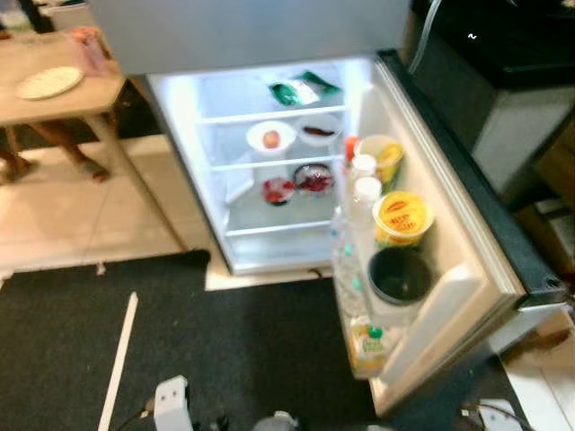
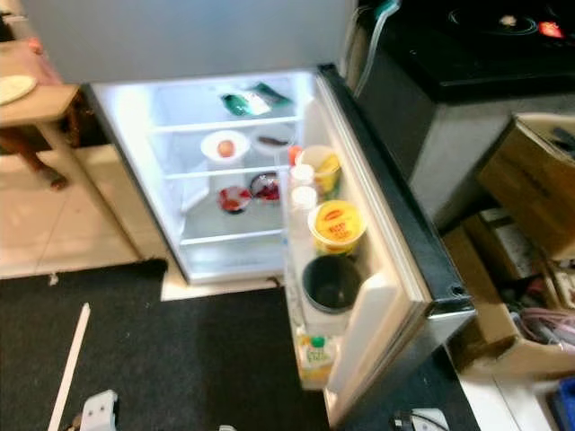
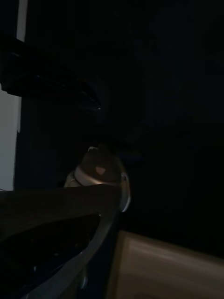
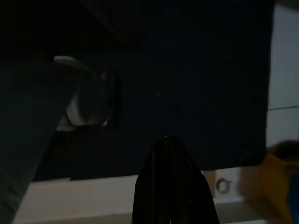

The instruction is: Restocking fridge

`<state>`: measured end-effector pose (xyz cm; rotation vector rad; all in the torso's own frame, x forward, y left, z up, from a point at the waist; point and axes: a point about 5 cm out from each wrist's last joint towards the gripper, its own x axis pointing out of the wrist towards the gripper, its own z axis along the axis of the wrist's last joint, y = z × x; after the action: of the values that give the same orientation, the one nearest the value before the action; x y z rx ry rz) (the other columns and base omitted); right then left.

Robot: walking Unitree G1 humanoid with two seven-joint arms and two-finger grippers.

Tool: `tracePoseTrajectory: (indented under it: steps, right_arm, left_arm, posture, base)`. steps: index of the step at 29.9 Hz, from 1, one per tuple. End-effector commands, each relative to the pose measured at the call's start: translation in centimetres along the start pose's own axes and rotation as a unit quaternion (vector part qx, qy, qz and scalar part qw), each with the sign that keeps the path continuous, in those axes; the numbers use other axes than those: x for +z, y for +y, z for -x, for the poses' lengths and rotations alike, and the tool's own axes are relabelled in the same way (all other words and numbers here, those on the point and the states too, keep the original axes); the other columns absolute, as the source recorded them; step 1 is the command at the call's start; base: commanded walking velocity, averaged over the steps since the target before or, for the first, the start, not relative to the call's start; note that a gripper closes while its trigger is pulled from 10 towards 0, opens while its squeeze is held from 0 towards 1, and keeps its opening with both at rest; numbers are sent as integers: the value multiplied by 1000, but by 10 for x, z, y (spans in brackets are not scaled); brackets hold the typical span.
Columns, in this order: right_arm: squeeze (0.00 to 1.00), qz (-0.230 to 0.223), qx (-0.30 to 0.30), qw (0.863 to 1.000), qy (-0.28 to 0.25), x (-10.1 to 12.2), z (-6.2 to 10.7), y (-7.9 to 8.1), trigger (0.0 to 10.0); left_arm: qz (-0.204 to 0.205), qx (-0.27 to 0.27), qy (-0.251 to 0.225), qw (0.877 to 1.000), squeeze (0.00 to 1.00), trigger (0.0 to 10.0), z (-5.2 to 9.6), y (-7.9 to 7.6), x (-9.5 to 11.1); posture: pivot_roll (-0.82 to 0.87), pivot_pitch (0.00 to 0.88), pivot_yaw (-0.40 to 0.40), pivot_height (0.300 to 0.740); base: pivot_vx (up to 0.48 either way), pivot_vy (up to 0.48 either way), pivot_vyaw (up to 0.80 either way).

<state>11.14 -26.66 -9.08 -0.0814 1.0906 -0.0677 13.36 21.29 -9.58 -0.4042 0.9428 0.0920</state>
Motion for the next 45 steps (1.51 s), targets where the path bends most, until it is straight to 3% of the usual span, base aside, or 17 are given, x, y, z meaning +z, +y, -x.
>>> tracePoseTrajectory:
  steps: [1, 10, 15, 16, 18, 19, 24, 26, 27, 32, 36, 38, 39, 41, 42, 44, 45]
  right_arm:
    - [0, -6, -20, 999, 26, -15, 4, -6, 10000]
    - [0, 1, -68, 997, 34, -18, 7, -19, 10000]
    - [0, -51, -92, 994, -1, -7, 8, -31, 10000]
    - [0, -81, -88, 993, -23, 0, 8, -33, 10000]
    - [0, -164, -37, 981, -94, 26, 5, -32, 10000]
    - [0, -206, 21, 967, -150, 50, 4, -27, 10000]
    - [0, -226, 73, 952, -191, 70, 3, -22, 10000]
    - [0, -234, 142, 935, -225, 89, 4, -12, 10000]
    - [0, -234, 142, 935, -225, 89, 4, -12, 10000]
    - [0, -163, 287, 911, -247, 113, 7, 22, 10000]
    - [0, -55, 427, 872, -236, 123, 16, 61, 10000]
    - [0, 26, 525, 819, -230, 132, 33, 93, 10000]
    - [0, 26, 525, 819, -230, 132, 33, 93, 10000]
    - [0, 80, 598, 760, -242, 147, 56, 125, 10000]
    - [0, 92, 616, 739, -259, 157, 66, 136, 10000]
    - [0, 92, 616, 739, -259, 157, 66, 136, 10000]
    - [0, 90, 619, 728, -280, 169, 71, 145, 10000]
  left_arm:
    - [-11, 5, 8, 1000, 0, 10000, 0, 0, -2]
    - [-14, 15, 26, 999, 0, 10000, 0, 0, -8]
    - [-11, 12, 26, 1000, 0, 10000, 0, -1, -8]
    - [-10, 10, 25, 1000, 0, 10000, 0, -1, -8]
    - [-9, 7, 26, 1000, 0, 10000, 0, -2, -9]
    - [-10, 6, 28, 1000, 0, 10000, 0, -2, -9]
    - [-11, 7, 29, 999, 0, 10000, 0, -2, -9]
    - [-11, 5, 27, 1000, 0, 10000, -1, -3, -8]
    - [-11, 5, 27, 1000, 0, 10000, -1, -3, -8]
    - [-12, 2, 30, 999, 0, 10000, -1, -5, -10]
    - [-13, 3, 34, 999, 0, 10000, 0, -3, -12]
    - [-13, 3, 35, 999, 0, 10000, 0, -3, -12]
    - [-13, 3, 35, 999, 0, 10000, 0, -3, -12]
    - [-14, 0, 31, 999, 0, 10000, -1, -3, -9]
    - [-14, -1, 31, 999, 0, 10000, -1, -4, -8]
    - [-14, -1, 31, 999, 0, 10000, -1, -4, -8]
    - [-15, -3, 30, 999, 0, 10000, -1, -5, -7]
  posture:
    - [-52, 94, 14, 740]
    - [-53, 95, 13, 740]
    - [-53, 96, 12, 740]
    - [-53, 96, 12, 740]
    - [-52, 97, 13, 740]
    - [-52, 97, 13, 740]
    - [-56, 99, 14, 740]
    - [-56, 99, 14, 740]
    - [-56, 99, 14, 740]
    - [-57, 99, 13, 740]
    - [-55, 100, 13, 740]
    - [-54, 97, 11, 740]
    - [-54, 97, 11, 740]
    - [-54, 97, 11, 740]
    - [-54, 97, 11, 740]
    - [-54, 97, 11, 740]
    - [-52, 89, 11, 740]
  base:
    - [0, -469, 0]
    - [0, -52, 0]
    - [0, 0, 0]
    - [0, 0, 0]
    - [0, 0, 0]
    - [0, 0, 0]
    - [0, 0, 0]
    - [0, 0, 0]
    - [0, 0, 0]
    - [0, 0, 0]
    - [0, 0, 0]
    - [0, 0, 0]
    - [0, 0, 0]
    - [0, 0, 0]
    - [0, 0, 0]
    - [0, 0, 0]
    - [0, 0, 0]
